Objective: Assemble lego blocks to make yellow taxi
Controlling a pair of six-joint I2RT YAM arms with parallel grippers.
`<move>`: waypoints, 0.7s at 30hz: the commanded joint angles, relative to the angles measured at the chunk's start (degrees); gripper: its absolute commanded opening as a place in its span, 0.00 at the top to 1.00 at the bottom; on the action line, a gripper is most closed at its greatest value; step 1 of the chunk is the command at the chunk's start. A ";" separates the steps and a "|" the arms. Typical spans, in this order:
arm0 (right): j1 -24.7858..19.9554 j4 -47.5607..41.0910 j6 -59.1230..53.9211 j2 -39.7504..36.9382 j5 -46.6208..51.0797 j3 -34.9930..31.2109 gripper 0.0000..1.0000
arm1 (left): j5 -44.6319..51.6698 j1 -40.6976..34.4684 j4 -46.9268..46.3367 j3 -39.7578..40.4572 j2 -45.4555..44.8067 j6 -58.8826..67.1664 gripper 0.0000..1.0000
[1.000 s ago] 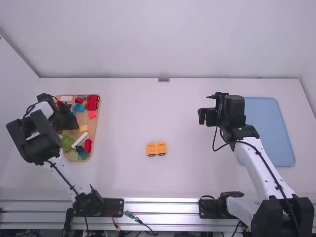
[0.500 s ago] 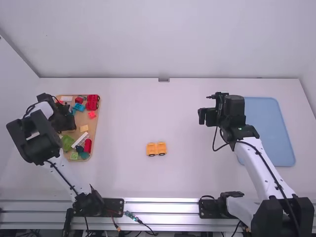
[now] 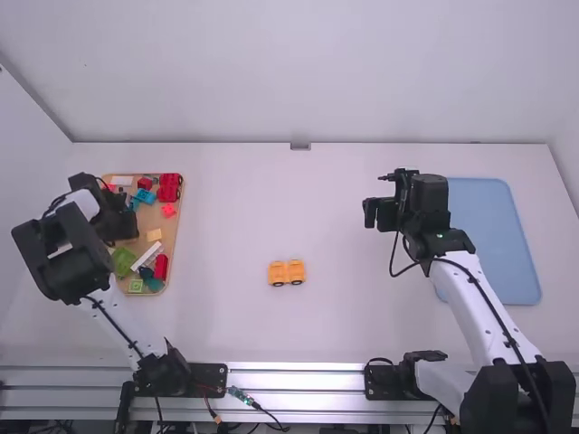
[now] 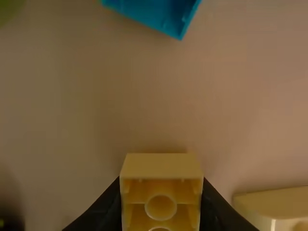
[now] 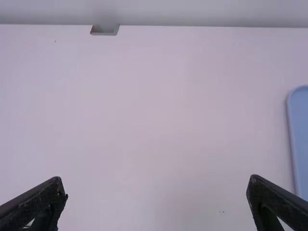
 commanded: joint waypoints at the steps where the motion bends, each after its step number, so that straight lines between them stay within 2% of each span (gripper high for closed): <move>1: 0.09 0.04 -0.09 -0.26 0.09 1.25 0.01 | -0.96 -0.50 -1.92 -0.09 1.80 -2.51 0.67; 2: 0.07 0.07 -0.09 -0.26 0.07 1.25 0.01 | -0.92 -0.48 -2.86 0.42 1.80 -3.47 0.56; 6: 0.07 0.02 -0.09 -0.26 0.07 1.25 0.01 | -0.76 -0.57 -3.95 1.03 1.80 -3.42 0.44; 14: 0.07 0.02 -0.09 -0.28 0.07 1.25 0.01 | -0.94 -0.59 -4.81 0.92 1.80 -4.91 0.54; 18: 0.07 0.00 -0.09 -0.26 0.09 1.25 0.01 | -0.94 -0.55 -4.83 0.92 1.80 -6.27 0.62; 19: 0.09 0.00 -0.09 -0.28 0.09 1.25 0.01 | -0.96 -0.55 -4.87 0.92 1.80 -6.42 0.67; 21: 0.07 -0.02 -0.09 -0.26 0.07 1.25 0.01 | -0.96 -0.52 -4.59 0.92 1.80 -6.40 0.68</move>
